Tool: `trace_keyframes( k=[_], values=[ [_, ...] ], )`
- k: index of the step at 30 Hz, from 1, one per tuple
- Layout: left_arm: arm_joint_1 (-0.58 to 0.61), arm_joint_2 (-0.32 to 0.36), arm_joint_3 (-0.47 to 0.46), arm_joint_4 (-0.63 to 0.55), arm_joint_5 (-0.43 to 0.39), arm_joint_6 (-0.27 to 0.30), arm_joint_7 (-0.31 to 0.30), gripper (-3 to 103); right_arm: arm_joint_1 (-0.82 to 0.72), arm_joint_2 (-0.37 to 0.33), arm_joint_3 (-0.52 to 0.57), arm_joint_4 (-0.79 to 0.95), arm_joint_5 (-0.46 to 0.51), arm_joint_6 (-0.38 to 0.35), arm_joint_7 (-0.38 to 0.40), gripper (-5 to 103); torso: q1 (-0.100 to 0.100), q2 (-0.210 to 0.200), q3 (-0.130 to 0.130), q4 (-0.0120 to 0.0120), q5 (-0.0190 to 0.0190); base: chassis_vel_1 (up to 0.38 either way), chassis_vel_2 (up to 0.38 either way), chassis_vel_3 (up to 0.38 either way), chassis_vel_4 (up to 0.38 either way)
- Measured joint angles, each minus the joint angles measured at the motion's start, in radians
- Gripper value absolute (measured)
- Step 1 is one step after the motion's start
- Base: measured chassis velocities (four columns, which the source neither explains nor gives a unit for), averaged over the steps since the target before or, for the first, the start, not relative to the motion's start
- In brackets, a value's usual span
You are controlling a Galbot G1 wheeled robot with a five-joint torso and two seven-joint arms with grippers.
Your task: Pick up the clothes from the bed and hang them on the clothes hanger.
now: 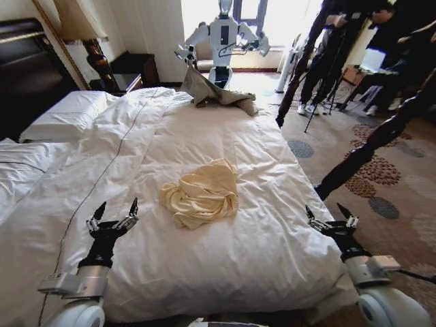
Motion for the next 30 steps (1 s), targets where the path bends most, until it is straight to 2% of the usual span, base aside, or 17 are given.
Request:
trace_keyframes(
  k=[7,15,30],
  values=[
    [0.006,0.000,-0.006,-0.001,-0.005,0.001,0.000,100,0.016,-0.002,-0.053,0.020,-0.022,-0.037,0.039,100,0.000,0.000,0.000,0.0001,0.0000,0.000,0.000,0.000,0.000],
    [0.006,0.005,-0.004,-0.001,-0.004,0.001,0.002,100,0.027,-0.008,-0.106,0.021,-0.037,-0.036,0.082,100,0.000,0.000,0.000,0.0000,0.0000,0.000,0.000,0.000,0.000],
    [0.006,0.002,-0.007,-0.002,-0.008,0.000,0.010,100,0.045,-0.011,-0.142,0.026,-0.042,-0.046,0.092,100,0.000,0.000,0.000,0.0000,0.0001,0.000,0.000,0.000,0.000]
  ],
)
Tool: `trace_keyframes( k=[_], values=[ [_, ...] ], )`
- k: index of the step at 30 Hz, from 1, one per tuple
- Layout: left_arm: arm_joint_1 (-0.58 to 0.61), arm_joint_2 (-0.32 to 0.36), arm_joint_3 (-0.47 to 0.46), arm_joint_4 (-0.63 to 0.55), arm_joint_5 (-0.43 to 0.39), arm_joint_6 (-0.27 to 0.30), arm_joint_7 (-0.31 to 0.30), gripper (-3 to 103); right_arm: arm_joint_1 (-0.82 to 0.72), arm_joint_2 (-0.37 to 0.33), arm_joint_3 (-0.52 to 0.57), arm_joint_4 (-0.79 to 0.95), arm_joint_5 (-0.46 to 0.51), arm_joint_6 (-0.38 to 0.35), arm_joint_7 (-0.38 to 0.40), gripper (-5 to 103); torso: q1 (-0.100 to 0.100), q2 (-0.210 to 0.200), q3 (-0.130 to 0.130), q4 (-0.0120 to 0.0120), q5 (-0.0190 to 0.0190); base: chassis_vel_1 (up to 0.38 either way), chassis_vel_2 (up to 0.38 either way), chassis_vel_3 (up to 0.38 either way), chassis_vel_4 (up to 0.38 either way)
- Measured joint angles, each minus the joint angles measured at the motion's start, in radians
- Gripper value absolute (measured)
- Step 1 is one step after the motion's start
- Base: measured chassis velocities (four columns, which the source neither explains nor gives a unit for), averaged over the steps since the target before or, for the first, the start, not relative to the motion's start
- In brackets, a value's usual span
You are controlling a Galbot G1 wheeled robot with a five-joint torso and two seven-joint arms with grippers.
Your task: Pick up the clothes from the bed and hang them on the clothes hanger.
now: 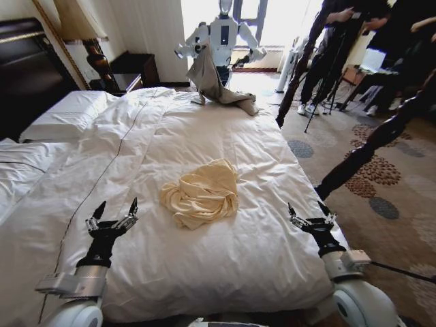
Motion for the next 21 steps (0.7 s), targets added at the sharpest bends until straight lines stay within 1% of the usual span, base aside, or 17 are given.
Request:
trace_keyframes(
  k=[9,21],
  values=[
    [0.003,-0.007,-0.006,0.003,0.001,-0.013,0.005,100,-0.003,0.004,-0.020,0.004,-0.005,-0.008,0.002,100,0.000,0.000,0.000,0.0000,-0.0001,0.000,0.000,0.000,0.000],
    [0.002,-0.007,-0.005,0.003,0.001,-0.014,0.006,100,-0.003,0.008,-0.032,0.008,-0.013,-0.008,0.003,100,0.000,0.000,0.000,0.0000,0.0000,0.000,0.000,0.000,0.000]
  ],
)
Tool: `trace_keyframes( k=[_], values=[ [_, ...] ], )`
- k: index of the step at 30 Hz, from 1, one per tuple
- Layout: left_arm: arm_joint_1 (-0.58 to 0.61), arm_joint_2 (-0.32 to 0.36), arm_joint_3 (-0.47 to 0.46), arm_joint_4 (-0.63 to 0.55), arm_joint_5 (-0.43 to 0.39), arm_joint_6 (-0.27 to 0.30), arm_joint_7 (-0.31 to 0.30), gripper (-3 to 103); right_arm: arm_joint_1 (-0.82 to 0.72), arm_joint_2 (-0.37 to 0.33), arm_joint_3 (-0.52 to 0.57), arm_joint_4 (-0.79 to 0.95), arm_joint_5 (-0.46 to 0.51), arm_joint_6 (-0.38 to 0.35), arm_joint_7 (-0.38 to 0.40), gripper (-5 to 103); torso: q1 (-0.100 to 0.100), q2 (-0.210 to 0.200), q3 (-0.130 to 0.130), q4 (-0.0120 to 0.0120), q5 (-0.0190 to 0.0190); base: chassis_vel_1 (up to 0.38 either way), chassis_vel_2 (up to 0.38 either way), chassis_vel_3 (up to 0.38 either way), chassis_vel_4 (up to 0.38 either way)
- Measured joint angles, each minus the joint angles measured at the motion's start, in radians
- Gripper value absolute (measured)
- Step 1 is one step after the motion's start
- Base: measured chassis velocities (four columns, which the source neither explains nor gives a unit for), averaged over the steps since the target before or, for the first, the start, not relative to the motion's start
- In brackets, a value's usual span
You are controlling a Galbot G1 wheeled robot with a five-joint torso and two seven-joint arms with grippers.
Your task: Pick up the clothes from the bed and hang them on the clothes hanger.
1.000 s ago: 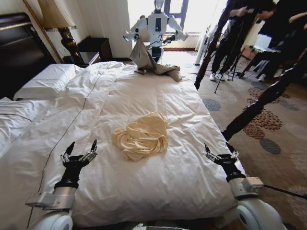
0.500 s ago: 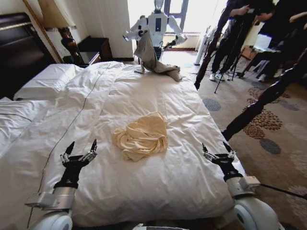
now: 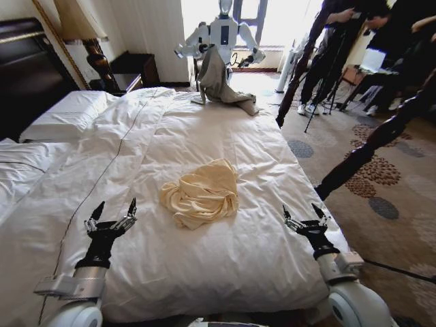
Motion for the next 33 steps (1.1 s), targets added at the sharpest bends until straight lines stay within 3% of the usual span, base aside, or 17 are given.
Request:
trace_keyframes(
  k=[33],
  values=[
    [0.002,-0.007,-0.005,-0.002,-0.002,-0.005,0.004,100,0.034,-0.011,-0.046,-0.018,-0.005,-0.003,-0.005,100,0.000,0.000,0.000,0.0000,0.0000,0.000,0.000,0.000,0.000]
  ],
)
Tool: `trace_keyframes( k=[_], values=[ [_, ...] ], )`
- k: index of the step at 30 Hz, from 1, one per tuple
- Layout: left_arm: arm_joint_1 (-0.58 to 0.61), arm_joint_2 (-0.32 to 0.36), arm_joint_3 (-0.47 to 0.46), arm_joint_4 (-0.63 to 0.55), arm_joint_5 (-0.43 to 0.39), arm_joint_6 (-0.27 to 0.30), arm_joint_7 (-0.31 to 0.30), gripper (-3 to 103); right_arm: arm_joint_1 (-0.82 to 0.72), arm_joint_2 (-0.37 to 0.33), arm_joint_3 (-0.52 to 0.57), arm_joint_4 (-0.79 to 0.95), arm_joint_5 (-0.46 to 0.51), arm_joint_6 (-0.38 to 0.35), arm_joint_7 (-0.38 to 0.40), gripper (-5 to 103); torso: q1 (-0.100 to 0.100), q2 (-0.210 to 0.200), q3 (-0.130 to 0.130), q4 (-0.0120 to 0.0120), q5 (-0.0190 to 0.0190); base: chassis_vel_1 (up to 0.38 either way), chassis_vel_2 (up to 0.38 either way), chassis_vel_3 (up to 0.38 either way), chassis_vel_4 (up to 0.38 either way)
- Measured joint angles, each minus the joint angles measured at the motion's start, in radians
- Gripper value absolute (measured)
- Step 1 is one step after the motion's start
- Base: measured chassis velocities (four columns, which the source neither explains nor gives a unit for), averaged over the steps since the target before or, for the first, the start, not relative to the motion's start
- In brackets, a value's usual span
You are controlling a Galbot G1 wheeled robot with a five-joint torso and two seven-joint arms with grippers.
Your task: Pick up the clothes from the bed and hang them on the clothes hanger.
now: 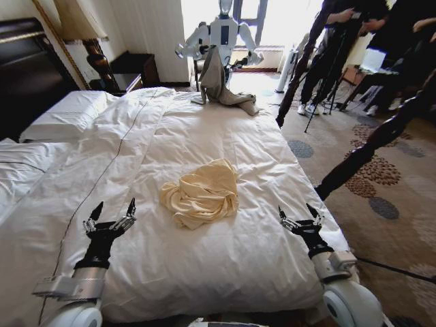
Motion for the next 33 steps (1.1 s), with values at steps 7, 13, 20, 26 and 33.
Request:
trace_keyframes(
  k=[7,13,20,26,33],
  values=[
    [-0.001,-0.002,0.002,0.004,0.000,-0.002,0.002,100,0.033,-0.020,-0.033,-0.022,0.002,-0.007,0.005,100,0.000,0.000,0.000,0.0000,0.0000,0.000,0.000,0.000,0.000],
    [0.002,-0.004,-0.002,0.004,0.000,-0.009,0.002,100,0.076,-0.040,-0.086,-0.061,0.011,-0.011,0.025,100,0.000,0.000,0.000,-0.0001,0.0001,0.000,0.000,0.000,0.000],
    [0.009,-0.001,-0.011,0.003,-0.001,-0.016,0.002,100,0.222,-0.102,-0.268,-0.153,0.080,-0.003,0.095,100,0.000,0.000,0.000,0.0000,0.0000,0.000,0.000,0.000,0.000],
    [0.016,0.000,-0.021,-0.006,-0.001,-0.016,-0.002,100,0.413,-0.145,-0.531,-0.231,0.133,-0.002,0.186,100,0.000,0.000,0.000,0.0000,-0.0002,0.000,0.000,0.000,0.000],
    [0.017,-0.011,-0.026,-0.009,-0.002,-0.021,-0.006,100,0.635,-0.159,-0.782,-0.322,0.213,-0.020,0.296,103,0.000,0.000,0.000,0.0002,0.0000,0.000,0.000,0.000,0.000]
  ],
)
